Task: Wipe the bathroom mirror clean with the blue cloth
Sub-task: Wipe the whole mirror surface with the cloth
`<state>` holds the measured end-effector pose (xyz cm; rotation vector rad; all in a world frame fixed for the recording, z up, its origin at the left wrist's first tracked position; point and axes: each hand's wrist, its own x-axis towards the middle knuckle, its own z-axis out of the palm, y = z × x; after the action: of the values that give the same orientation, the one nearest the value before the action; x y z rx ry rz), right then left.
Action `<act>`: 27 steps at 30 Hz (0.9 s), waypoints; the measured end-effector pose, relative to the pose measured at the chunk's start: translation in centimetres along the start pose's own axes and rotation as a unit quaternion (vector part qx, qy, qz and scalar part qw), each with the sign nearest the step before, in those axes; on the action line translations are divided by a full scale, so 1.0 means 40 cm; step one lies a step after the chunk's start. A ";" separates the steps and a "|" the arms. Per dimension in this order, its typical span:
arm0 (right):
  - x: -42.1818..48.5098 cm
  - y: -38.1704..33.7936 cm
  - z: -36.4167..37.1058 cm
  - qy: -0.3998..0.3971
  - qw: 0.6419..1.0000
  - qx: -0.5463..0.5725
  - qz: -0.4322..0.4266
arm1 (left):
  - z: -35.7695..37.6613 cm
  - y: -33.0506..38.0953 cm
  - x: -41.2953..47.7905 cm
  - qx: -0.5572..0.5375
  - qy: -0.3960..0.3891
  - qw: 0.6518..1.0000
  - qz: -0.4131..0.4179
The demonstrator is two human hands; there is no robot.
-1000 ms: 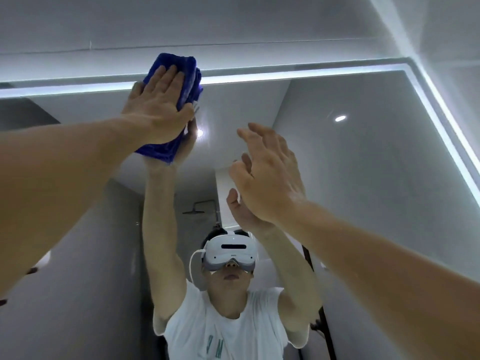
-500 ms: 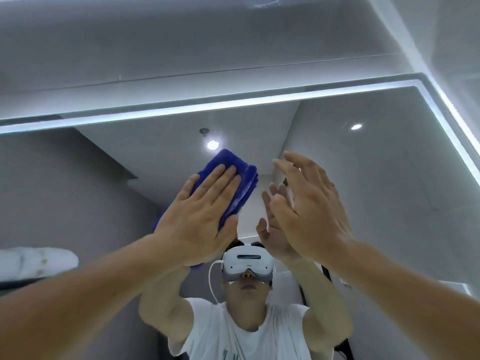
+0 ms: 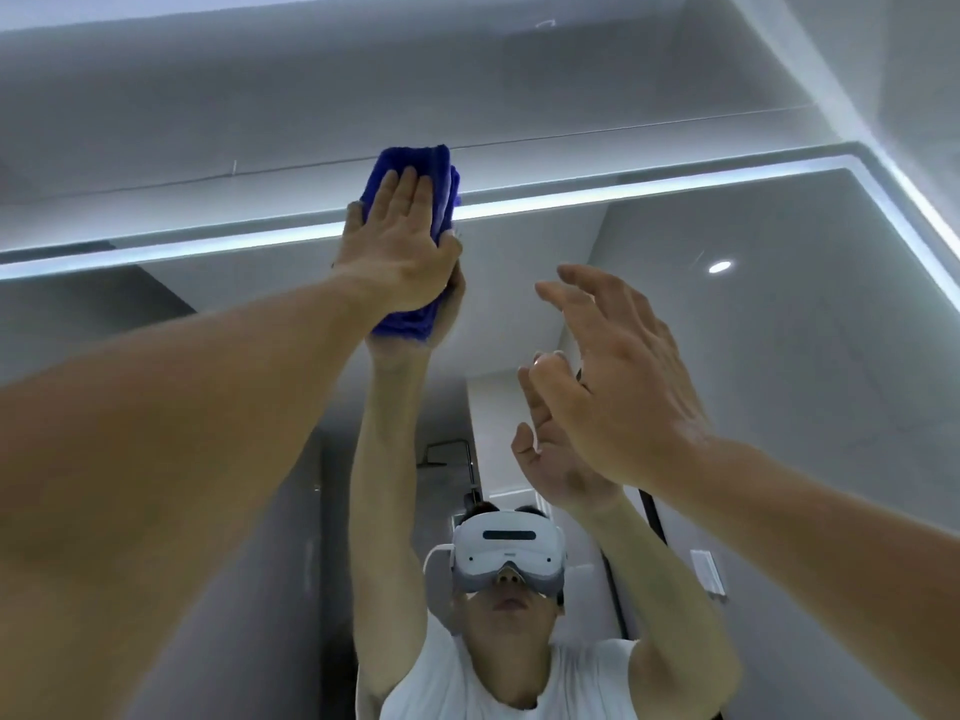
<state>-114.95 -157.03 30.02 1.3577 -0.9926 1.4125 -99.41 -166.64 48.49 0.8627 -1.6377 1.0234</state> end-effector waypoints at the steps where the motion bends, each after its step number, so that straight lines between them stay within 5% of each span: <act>1: -0.002 0.000 -0.007 0.003 1.000 0.000 -0.001 | 0.005 0.006 -0.030 -0.004 0.012 1.000 0.006; 10: -0.044 -0.026 -0.066 -0.016 1.000 0.008 0.026 | 0.086 0.086 -0.516 0.055 -0.009 0.983 0.177; 15: -0.058 -0.021 -0.083 -0.032 0.999 -0.004 0.016 | 0.075 0.054 -0.478 0.066 -0.037 0.974 0.212; 22: -0.044 -0.001 -0.047 -0.030 1.000 -0.007 0.001 | 0.009 -0.016 -0.088 -0.001 -0.019 1.000 0.013; 27: -0.048 0.000 -0.025 -0.019 1.000 0.007 0.001 | 0.010 -0.044 -0.059 -0.003 0.015 0.999 -0.029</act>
<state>-115.23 -156.23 28.05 1.3980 -1.0117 1.4021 -97.36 -167.54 46.56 0.8828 -1.5810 0.9854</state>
